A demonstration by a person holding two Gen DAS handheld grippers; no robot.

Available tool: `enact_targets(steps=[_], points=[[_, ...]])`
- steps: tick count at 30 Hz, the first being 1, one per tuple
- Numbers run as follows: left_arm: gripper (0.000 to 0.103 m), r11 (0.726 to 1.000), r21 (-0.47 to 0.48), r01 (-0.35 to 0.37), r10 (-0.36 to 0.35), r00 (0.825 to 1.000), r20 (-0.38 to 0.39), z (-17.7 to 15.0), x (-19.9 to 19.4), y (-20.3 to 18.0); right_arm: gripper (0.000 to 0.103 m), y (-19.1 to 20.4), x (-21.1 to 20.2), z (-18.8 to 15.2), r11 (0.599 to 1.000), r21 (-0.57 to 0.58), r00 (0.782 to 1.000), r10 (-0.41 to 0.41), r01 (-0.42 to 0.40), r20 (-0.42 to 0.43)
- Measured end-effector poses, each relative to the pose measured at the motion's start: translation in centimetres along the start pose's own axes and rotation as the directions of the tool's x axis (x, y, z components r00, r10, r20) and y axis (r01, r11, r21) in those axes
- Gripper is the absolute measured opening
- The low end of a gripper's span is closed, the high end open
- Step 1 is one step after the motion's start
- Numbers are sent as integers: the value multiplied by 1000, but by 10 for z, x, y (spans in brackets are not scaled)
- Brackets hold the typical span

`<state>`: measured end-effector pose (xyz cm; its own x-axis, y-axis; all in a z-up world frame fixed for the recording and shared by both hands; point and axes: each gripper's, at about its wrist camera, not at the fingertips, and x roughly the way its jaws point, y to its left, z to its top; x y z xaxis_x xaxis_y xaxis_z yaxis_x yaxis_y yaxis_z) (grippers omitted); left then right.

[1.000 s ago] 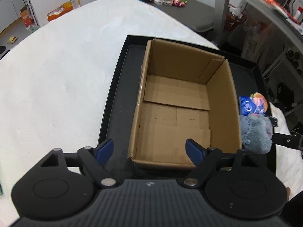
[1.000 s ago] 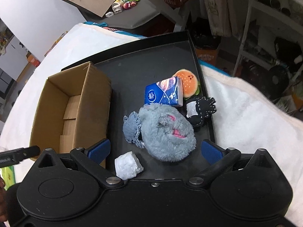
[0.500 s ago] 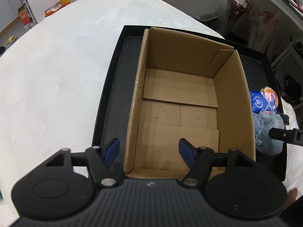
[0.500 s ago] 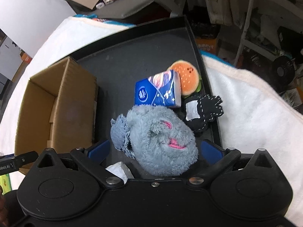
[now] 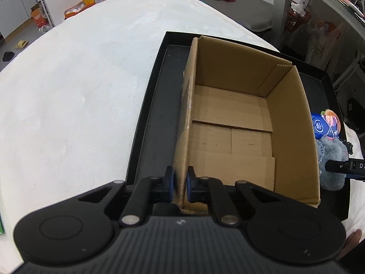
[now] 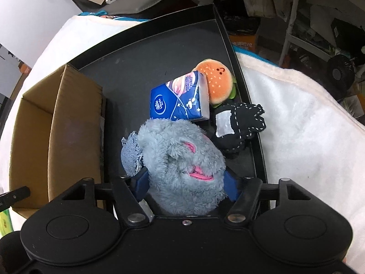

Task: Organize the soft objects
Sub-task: 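Lift the gray plush with the right gripper over the box while the left gripper holds the box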

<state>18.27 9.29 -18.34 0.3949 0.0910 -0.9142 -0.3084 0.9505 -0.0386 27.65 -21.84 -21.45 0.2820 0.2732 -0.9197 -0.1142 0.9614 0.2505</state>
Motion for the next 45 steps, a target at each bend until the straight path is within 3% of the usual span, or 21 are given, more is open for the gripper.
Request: enact_targets(steps=[10, 21, 28, 38, 45], points=[[10, 1000, -18, 17, -17, 1000, 6, -8, -4, 10, 59, 9, -26, -4, 998, -23, 997, -50, 52, 65], [10, 999, -22, 38, -38, 999, 31, -13, -9, 14, 60, 24, -51, -7, 997, -55, 993, -46, 52, 105], [10, 1000, -4, 21, -21, 1000, 21, -12, -11, 16, 60, 53, -66, -5, 992, -118, 992, -33, 47, 120], [10, 996, -50, 70, -70, 997, 15, -16, -7, 27, 60, 97, -80, 1, 979, -202, 990, -9, 38, 143], [11, 994, -57, 92, -89, 995, 51, -20, -11, 30, 60, 130, -88, 0, 963, -267, 988, 2, 40, 155]])
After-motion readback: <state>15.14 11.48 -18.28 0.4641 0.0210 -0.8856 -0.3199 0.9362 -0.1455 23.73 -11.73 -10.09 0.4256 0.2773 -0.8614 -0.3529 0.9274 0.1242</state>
